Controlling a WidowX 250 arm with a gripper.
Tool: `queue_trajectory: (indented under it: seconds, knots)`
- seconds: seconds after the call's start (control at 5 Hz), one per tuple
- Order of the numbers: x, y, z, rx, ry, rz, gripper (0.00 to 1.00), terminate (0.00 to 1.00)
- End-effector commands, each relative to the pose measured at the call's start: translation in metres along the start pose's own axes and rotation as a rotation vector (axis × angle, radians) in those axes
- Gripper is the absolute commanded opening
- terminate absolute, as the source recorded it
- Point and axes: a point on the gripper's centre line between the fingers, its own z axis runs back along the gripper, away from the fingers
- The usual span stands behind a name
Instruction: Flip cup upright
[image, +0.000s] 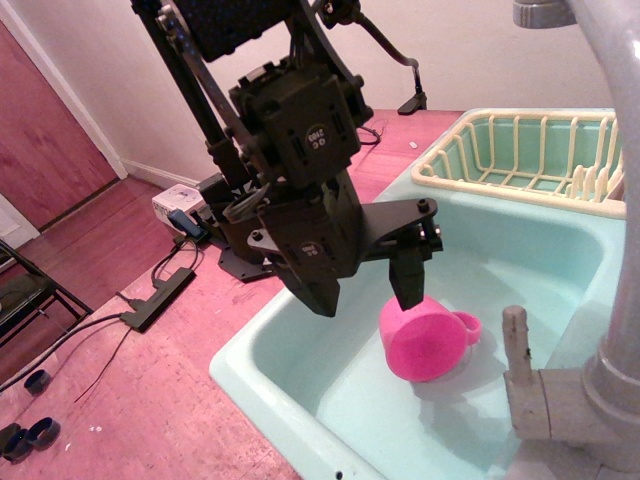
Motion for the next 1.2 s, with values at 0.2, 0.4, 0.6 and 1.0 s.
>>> queue_trajectory:
  seconds: [0.2, 0.4, 0.6, 1.0]
  knots:
    - [-0.004, 0.010, -0.003, 0.047, -0.004, -0.175, 1.00, 0.00]
    - [-0.010, 0.011, -0.002, 0.062, -0.008, -0.304, 1.00, 0.00]
    - [-0.011, 0.011, 0.002, 0.076, -0.018, -0.374, 1.00, 0.00]
    - [-0.007, 0.007, -0.003, 0.082, -0.027, -0.458, 1.00, 0.00]
